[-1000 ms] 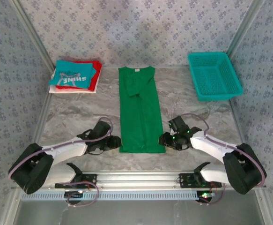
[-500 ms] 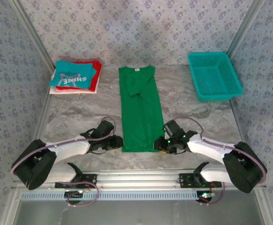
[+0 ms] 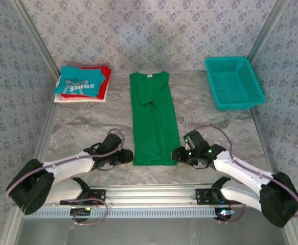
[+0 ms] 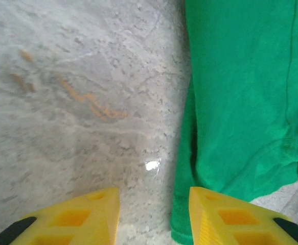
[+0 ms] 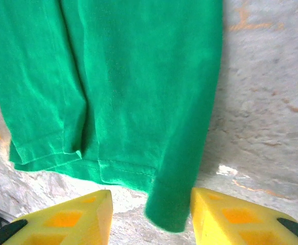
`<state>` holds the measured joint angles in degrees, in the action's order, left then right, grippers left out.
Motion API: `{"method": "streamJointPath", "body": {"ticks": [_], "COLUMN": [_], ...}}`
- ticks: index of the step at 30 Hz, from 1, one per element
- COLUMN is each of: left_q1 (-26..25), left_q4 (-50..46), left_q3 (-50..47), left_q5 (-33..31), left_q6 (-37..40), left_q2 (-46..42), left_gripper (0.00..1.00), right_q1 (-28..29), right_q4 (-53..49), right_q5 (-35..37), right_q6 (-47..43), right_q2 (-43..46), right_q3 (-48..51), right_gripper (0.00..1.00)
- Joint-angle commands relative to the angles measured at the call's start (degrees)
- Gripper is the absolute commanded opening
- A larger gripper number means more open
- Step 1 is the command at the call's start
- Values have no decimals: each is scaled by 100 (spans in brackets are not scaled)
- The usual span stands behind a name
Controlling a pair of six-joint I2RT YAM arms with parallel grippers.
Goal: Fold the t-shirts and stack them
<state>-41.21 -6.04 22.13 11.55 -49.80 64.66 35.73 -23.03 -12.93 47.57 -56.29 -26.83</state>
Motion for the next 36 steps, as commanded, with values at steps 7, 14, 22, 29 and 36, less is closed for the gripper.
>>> {"method": "streamJointPath", "body": {"ticks": [7,14,22,29,36], "left_q1": [67,191,486,612,610], "left_q4": [-774,-439,-609,-757,-727], "left_q3": [575,305,38,-11,-21], "left_q5": [20,-175,-638,-491,-294], "left_q6": [239,183,119,246,303], "left_q2": [-459,-324,-688,-789,-651], "left_gripper": [44,47,48,49,50], "right_q1": [-997,-1410,-886,131,1044], "right_q4": [-1052,-1221,-579,135,1354], "right_q5": [269,497,501,350,-154], "right_q6": [-216,-454,235,972,1572], "right_q2": [40,-387,-745,-1377,-2265], "right_q3": [-138,-47,440,621,666], "right_gripper": [46,46,45,45,46]}}
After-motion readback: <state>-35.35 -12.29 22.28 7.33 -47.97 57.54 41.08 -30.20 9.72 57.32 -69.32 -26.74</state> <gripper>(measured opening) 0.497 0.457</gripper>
